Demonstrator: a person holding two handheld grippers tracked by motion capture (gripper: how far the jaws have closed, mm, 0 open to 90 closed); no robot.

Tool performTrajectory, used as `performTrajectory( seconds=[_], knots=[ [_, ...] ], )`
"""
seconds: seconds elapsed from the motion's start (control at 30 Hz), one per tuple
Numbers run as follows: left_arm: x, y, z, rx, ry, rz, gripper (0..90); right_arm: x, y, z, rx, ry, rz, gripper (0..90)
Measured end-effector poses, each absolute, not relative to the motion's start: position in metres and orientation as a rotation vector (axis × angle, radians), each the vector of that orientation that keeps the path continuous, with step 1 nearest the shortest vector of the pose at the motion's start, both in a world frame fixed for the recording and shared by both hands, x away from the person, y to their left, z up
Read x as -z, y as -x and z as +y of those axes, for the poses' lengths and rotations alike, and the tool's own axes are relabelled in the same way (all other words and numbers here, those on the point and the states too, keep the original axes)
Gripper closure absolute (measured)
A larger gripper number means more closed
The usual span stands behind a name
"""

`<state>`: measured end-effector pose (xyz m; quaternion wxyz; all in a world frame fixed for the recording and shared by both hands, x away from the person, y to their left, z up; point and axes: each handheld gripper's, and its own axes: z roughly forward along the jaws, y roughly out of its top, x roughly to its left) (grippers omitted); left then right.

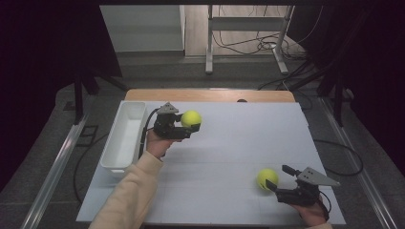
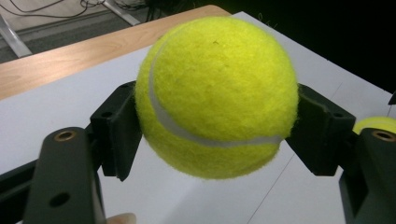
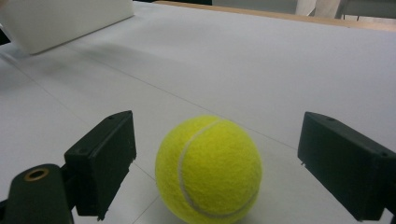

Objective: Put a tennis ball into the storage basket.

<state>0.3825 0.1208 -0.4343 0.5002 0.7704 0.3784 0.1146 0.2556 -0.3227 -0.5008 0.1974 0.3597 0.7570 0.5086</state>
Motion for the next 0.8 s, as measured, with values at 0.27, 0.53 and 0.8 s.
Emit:
performTrajectory(
  seconds=[0.27, 0.53, 0.8],
  knots=[
    [0.429, -0.382, 0.131, -0.292, -1.844, 0.931, 26.8, 0.501, -0.255, -0.323, -1.423, -1.008, 2.118, 11.8],
    [0.423, -0.381, 0.139, -0.310, -1.831, 0.935, 26.8, 0.501, -0.256, -0.322, -1.423, -1.007, 2.120, 11.8],
    [0.419, -0.381, 0.147, -0.334, -1.829, 0.949, 26.7, 0.501, -0.256, -0.323, -1.423, -1.008, 2.118, 11.8]
  ],
)
